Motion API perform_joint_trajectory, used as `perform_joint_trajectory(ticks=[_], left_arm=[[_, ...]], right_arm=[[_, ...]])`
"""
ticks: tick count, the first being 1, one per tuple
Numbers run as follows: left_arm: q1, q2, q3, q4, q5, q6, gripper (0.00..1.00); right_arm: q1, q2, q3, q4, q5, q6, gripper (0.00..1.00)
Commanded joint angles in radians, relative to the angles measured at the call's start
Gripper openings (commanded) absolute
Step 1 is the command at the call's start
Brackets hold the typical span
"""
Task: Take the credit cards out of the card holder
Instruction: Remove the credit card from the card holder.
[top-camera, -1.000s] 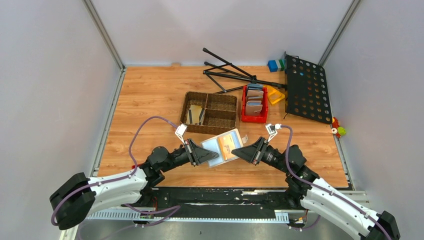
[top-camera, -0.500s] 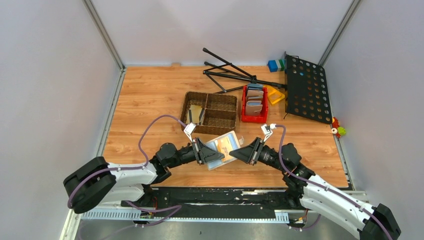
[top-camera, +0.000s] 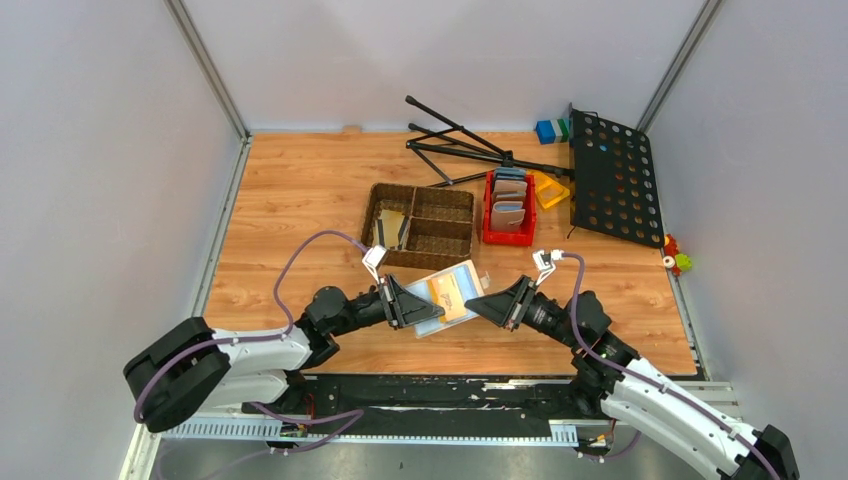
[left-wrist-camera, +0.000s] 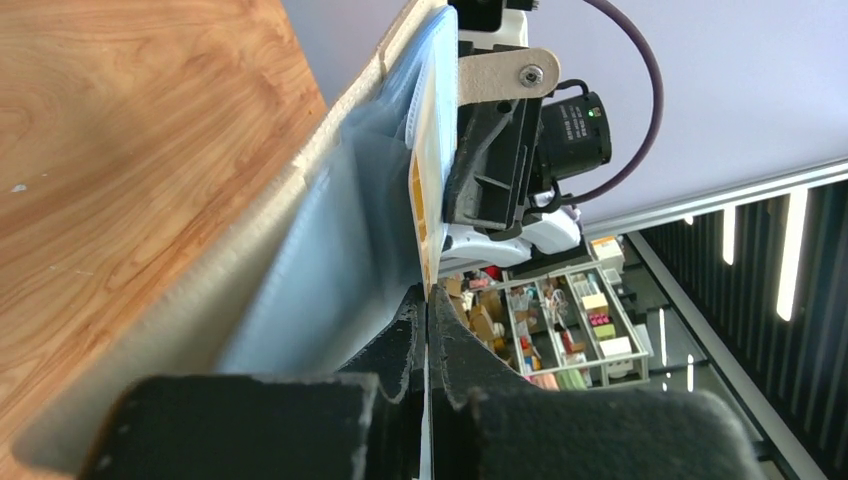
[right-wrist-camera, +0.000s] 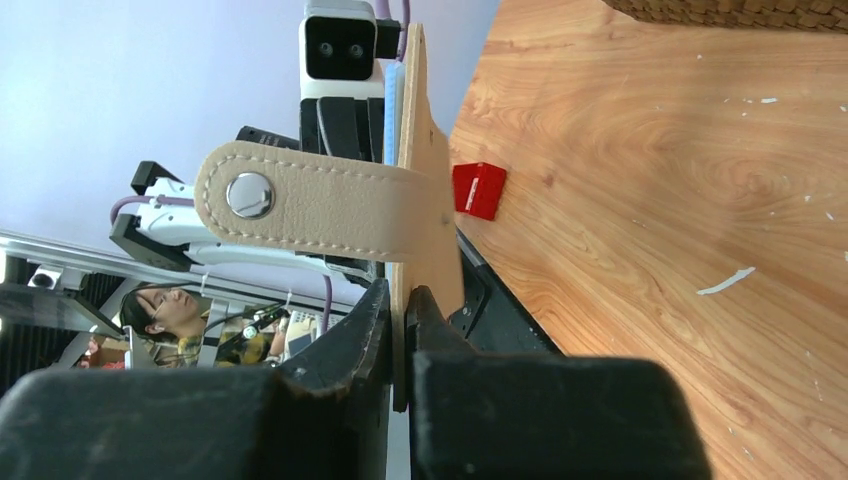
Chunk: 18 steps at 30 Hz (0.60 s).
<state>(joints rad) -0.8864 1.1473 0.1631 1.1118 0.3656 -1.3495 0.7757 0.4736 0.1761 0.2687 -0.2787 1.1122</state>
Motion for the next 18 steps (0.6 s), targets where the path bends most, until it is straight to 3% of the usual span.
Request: perform_joint_trajectory(ticks=[1,10,14,18], left_arm=[[0.031,-0.076,-0.005,-0.103,0.016,0.044,0.0],[0.134,-0.285,-0.019,-0.372,0.042,0.118,0.0],[0.227,-0.398,0.039,-0.655,0.052,0.207,0.0],[0.33,-0.422,0.194,-1.034,0.019,0.404,0.0]], right_arm=[[0.003,-0.006,0.004,0.004,0.022,-0.005,0.0],[0.0,-0.117,-0.019,-0.132,0.133,0.012,0.0],[0.0,-0.195,-0.009,-0.28,0.227,0.008,0.0],[-0.001,-0.242,0.0,-0.392,0.277,-0.022,0.0]])
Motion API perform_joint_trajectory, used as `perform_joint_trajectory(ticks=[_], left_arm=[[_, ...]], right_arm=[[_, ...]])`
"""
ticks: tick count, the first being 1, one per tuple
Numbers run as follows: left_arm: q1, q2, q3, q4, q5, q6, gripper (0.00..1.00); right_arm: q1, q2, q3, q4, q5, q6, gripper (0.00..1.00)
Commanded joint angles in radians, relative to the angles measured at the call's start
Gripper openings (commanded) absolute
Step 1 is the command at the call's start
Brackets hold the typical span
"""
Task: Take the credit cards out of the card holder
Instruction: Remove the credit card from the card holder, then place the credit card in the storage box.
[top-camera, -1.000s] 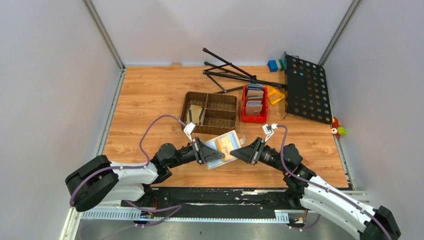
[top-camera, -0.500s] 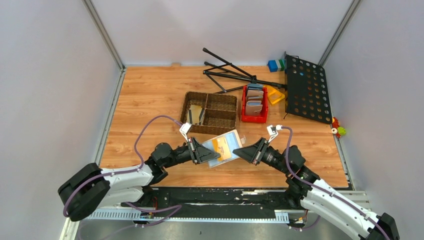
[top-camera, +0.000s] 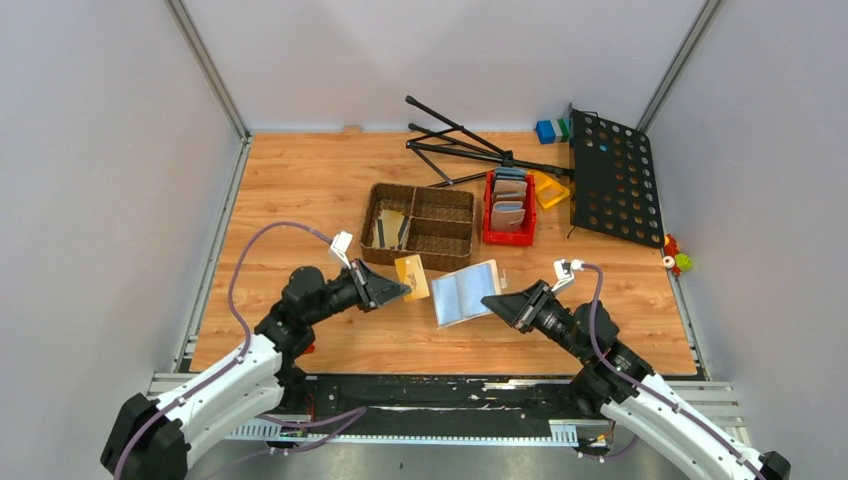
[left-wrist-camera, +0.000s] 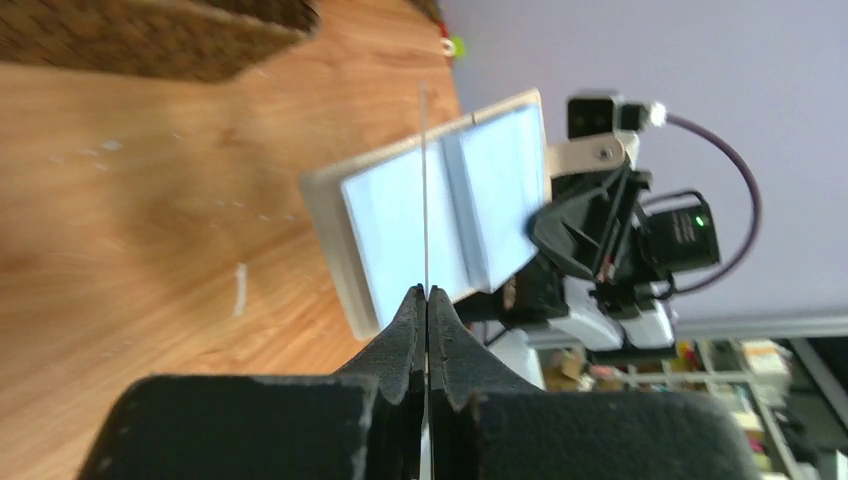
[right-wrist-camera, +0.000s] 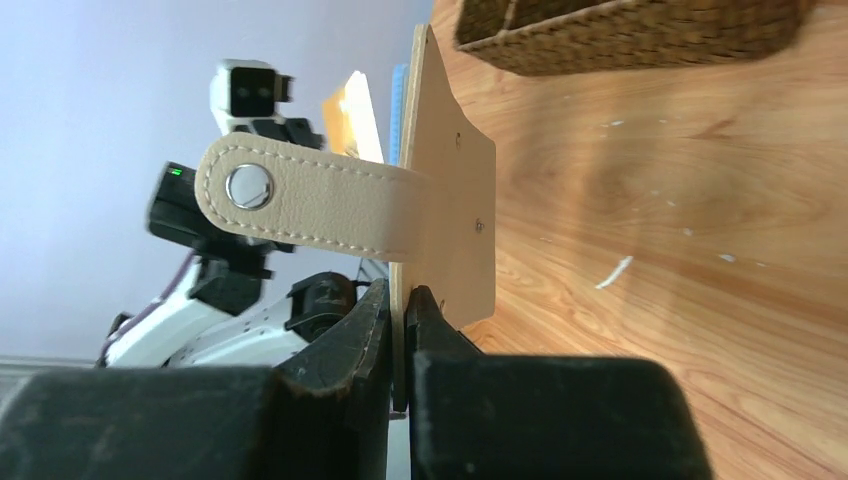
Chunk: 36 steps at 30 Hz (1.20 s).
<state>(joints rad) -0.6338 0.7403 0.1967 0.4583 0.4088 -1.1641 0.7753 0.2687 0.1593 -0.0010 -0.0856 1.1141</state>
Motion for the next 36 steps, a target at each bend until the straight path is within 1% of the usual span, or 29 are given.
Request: perform_joint_trajectory(ticks=[1,4,5,7,8,9,11,15,21,28,31,33,36], left_arm=[[0.102,0.003,0.201,-0.427,-0.024,0.256,0.0],[0.163,0.108,0.331,-0.569,-0.039,0.387,0.0],[0.172,0.155,0.384,-0.63,-0.076,0.449,0.0],[0.174,0.258,0.523,-0.772,-0.192,0.562,0.0],[0.174,0.284,0.572,-0.821,-0.235,0.609,0.0],[0.174,0.342,0.619,-0.859,-0.273,0.646,0.0],[0.174,0.421,0.692,-0.903,-0.316,0.711,0.0],[0.174,0.567,0.807,-0.935,-0.384,0.8,0.0],[0.176,0.715,0.918,-0.913,-0.406,0.852,0.0],[0.183,0.921,1.086,-0.974,-0.393,0.874,0.0],[0.202,0.972,1.127,-1.002,-0.393,0.86,0.02],[0.22,0.998,1.142,-1.012,-0.372,0.857,0.04],[0.234,1.037,1.168,-1.035,-0.337,0.868,0.06]], right_arm=[[0.0,-0.037,0.02,-0.135,0.085,-0.029,0.0],[0.0,-0.024,0.021,-0.142,0.085,-0.047,0.0],[0.0,-0.017,0.022,-0.144,0.085,-0.052,0.0],[0.0,-0.008,0.029,-0.147,0.082,-0.074,0.0],[0.001,-0.006,0.035,-0.153,0.082,-0.084,0.0],[0.001,-0.004,0.042,-0.163,0.082,-0.098,0.0],[0.001,-0.001,0.059,-0.191,0.084,-0.125,0.0],[-0.001,-0.006,0.078,-0.227,0.085,-0.166,0.0],[0.001,-0.006,0.069,-0.226,0.069,-0.169,0.0],[0.0,-0.011,0.054,-0.223,0.06,-0.166,0.0],[0.0,-0.01,0.053,-0.224,0.058,-0.166,0.0],[-0.001,-0.008,0.045,-0.221,0.052,-0.16,0.0],[-0.001,-0.005,0.028,-0.211,0.043,-0.146,0.0]])
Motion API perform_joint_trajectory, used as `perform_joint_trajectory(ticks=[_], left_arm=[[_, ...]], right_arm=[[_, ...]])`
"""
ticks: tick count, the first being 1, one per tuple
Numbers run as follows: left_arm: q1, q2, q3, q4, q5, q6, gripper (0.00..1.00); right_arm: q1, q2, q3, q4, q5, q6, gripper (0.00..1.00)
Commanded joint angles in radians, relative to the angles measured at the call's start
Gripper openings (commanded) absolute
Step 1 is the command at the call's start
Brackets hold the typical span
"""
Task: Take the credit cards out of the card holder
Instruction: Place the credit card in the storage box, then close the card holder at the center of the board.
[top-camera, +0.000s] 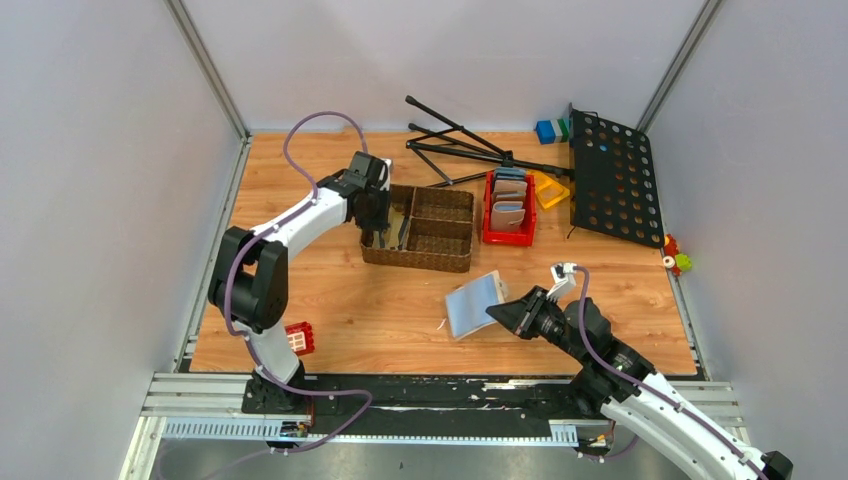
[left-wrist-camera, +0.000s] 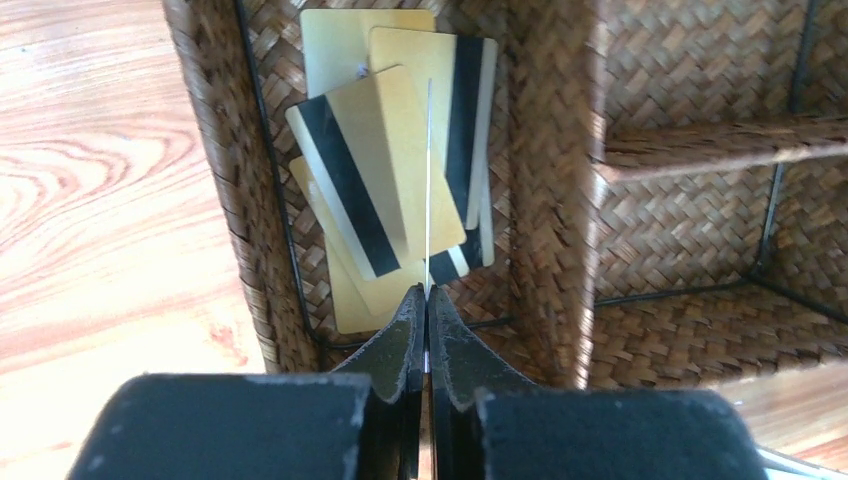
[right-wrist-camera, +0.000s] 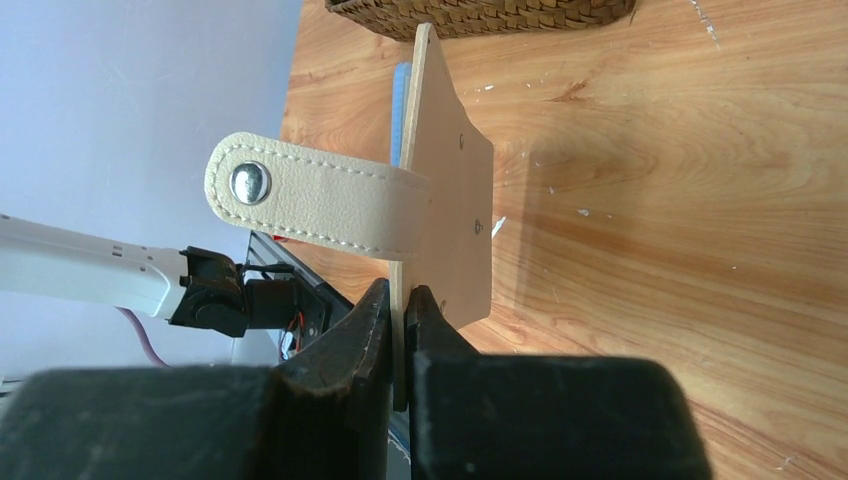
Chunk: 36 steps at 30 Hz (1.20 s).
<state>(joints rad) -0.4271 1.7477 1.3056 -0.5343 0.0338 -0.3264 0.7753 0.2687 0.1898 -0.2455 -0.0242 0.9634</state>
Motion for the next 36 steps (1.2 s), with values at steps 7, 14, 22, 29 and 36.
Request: perform_joint_trajectory(ticks=[7,14,22,29,36], left_arm=[[0.03,0.03,0.078,-0.078,0.017,0.034,0.29],[0.03,-0.095,0.031,-0.099,0.02,0.025,0.45],[0.028,-0.25,-0.015,-0.125,0.007,0.0,0.81],[-0.068,-0.408,-0.126,-0.088,-0.022,-0.075,0.84],[-0.171,-0.549,-0.274,-0.015,0.017,-0.142,0.84]], right_arm=[[0.0,0.009,-0.023,0.025,-0.012,0.021,0.0],[0.0,0.036,-0.005,-0.103,0.073,-0.014,0.0],[0.001,0.24,0.109,-0.25,0.178,-0.133,0.0],[0.02,0.548,0.257,-0.328,0.278,-0.207,0.0],[0.17,0.801,0.402,-0.436,0.489,-0.201,0.0]])
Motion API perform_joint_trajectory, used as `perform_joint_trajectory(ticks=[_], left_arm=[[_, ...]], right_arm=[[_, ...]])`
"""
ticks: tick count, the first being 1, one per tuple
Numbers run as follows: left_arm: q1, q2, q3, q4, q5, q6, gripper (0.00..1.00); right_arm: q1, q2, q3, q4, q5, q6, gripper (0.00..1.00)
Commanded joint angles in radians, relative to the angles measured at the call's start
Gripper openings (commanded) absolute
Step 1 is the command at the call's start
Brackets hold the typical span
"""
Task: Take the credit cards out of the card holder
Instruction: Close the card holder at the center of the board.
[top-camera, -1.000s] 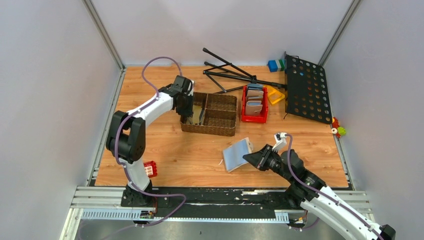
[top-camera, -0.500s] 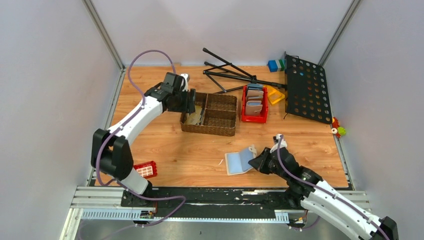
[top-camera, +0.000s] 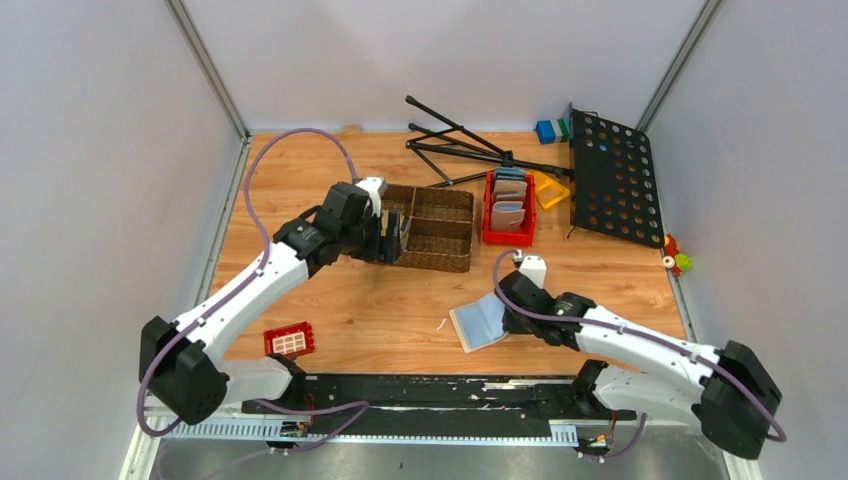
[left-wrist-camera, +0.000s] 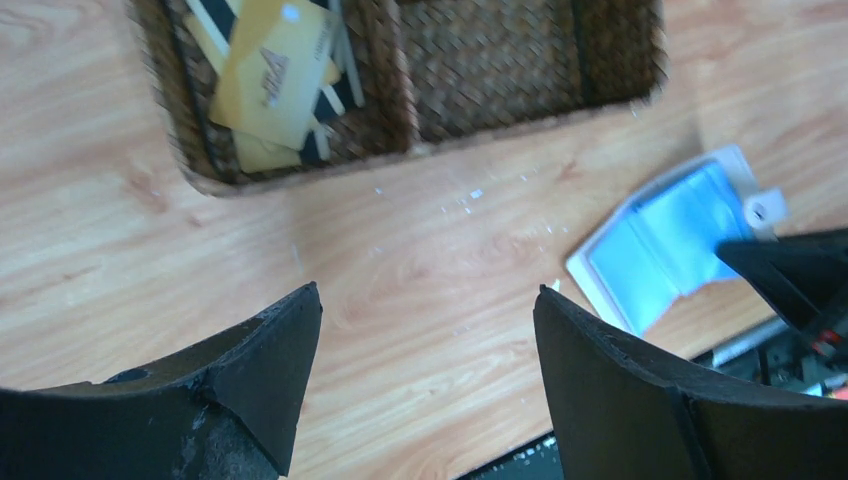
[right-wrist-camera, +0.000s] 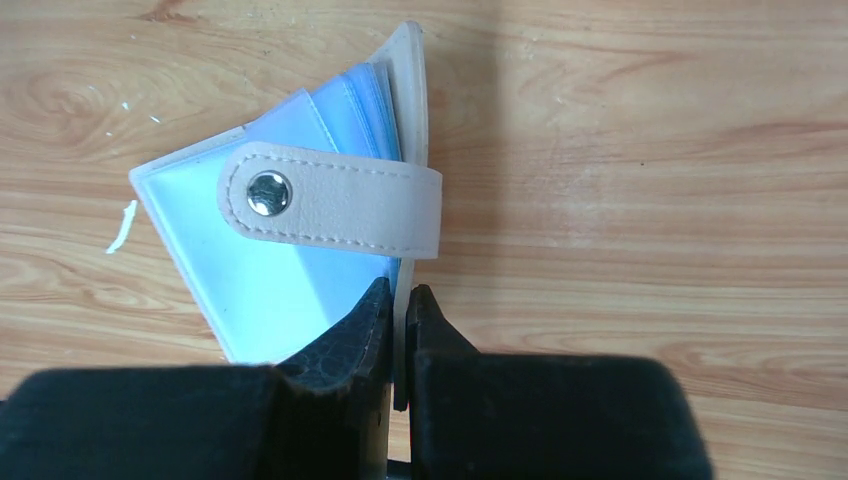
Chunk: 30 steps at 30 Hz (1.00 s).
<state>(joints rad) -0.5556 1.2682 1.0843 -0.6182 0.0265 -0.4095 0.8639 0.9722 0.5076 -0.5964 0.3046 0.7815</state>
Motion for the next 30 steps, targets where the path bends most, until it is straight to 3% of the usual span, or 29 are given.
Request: perform_joint_trajectory(ticks=[1,9,14,23,30], left_arm=[[-0.06,-0.073,-0.071,0.076,0.031,-0.067,0.84],[-0.118,-0.082,-0.245,0.217,0.146,-0.137,0.81],[-0.166,-0.077,-0.325,0.291,0.191,-0.179,0.8],[-0.222,-0.099,-0.483,0.456,0.277,-0.277,0.73],[-0.263,-0.035,-0.546,0.565,0.322,-0.32,0.42]], right_arm=[[0.101,0.133,0.096,-0.092,0.181,-0.012,0.0],[0.246,0.407,0.248,-0.241,0.325,0.077,0.0],[0.304,0.462,0.307,-0.25,0.315,0.066,0.02],[0.326,0.219,0.198,-0.007,0.136,-0.047,0.17],[0.327,0.028,0.072,0.24,-0.08,-0.136,0.28]])
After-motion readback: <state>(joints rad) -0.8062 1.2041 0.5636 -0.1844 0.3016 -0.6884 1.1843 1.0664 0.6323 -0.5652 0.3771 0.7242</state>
